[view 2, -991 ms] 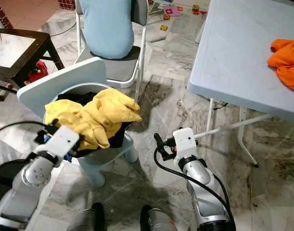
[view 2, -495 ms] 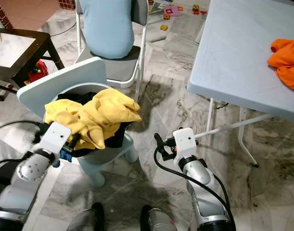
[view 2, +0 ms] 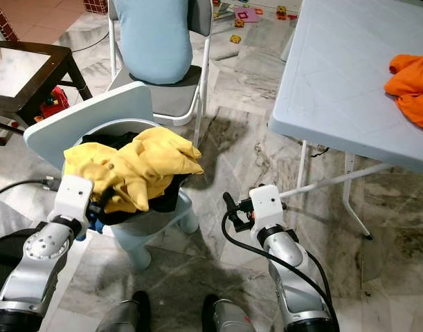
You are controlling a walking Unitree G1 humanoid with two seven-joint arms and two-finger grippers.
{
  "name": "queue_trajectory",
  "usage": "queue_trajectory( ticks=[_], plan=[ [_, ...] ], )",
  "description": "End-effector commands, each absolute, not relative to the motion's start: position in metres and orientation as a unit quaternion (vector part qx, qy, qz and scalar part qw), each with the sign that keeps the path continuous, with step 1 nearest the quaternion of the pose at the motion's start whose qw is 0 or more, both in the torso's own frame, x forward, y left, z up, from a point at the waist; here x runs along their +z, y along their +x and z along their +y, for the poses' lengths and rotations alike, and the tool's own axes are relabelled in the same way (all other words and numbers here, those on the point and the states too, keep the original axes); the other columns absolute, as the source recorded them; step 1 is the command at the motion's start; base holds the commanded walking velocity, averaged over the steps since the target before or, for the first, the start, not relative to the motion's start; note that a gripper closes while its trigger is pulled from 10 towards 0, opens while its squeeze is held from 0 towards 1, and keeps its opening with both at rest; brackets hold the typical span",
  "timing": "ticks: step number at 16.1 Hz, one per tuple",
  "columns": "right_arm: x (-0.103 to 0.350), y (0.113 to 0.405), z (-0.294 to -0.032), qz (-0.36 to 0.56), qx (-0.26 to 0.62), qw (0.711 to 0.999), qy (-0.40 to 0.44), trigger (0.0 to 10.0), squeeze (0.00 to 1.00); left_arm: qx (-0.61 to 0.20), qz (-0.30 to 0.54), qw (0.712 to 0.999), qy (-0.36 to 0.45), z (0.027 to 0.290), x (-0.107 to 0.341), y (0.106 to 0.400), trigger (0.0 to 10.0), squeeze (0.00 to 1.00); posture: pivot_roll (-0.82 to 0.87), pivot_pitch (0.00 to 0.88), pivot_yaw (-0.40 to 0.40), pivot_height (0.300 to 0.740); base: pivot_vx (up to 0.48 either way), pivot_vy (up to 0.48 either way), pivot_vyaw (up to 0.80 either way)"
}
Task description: Hang hanger
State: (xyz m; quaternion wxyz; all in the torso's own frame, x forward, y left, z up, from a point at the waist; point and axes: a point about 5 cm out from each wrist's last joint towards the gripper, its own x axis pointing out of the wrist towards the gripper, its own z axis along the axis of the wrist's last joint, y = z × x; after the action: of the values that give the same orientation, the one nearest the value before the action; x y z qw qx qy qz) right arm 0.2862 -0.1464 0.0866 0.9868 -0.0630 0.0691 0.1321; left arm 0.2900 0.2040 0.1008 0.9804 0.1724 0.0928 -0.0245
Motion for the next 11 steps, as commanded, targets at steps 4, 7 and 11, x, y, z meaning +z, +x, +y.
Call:
queue_trajectory(
  ticks=[4, 7, 11],
  plan=[
    [0.085, 0.284, -0.149, 0.074, 0.130, 0.987, -0.067, 10.0, 0.00, 0.001, 0.063, 0.983, 0.171, 0.207, 0.107, 0.289, 0.0, 0.00, -0.02, 0.276, -0.074, 0.740, 0.000, 0.000, 0.00],
    [0.085, 0.283, -0.147, 0.073, 0.130, 0.987, -0.066, 10.0, 0.00, 0.024, 0.041, 0.983, 0.180, 0.209, 0.112, 0.287, 0.0, 0.00, -0.01, 0.277, -0.066, 0.740, 0.000, 0.000, 0.00],
    [0.084, 0.283, -0.146, 0.076, 0.134, 0.986, -0.067, 10.0, 0.00, 0.028, -0.057, 0.976, 0.210, 0.182, 0.141, 0.286, 0.0, 0.00, 0.00, 0.267, -0.075, 0.740, 0.000, 0.000, 0.00]
  ],
)
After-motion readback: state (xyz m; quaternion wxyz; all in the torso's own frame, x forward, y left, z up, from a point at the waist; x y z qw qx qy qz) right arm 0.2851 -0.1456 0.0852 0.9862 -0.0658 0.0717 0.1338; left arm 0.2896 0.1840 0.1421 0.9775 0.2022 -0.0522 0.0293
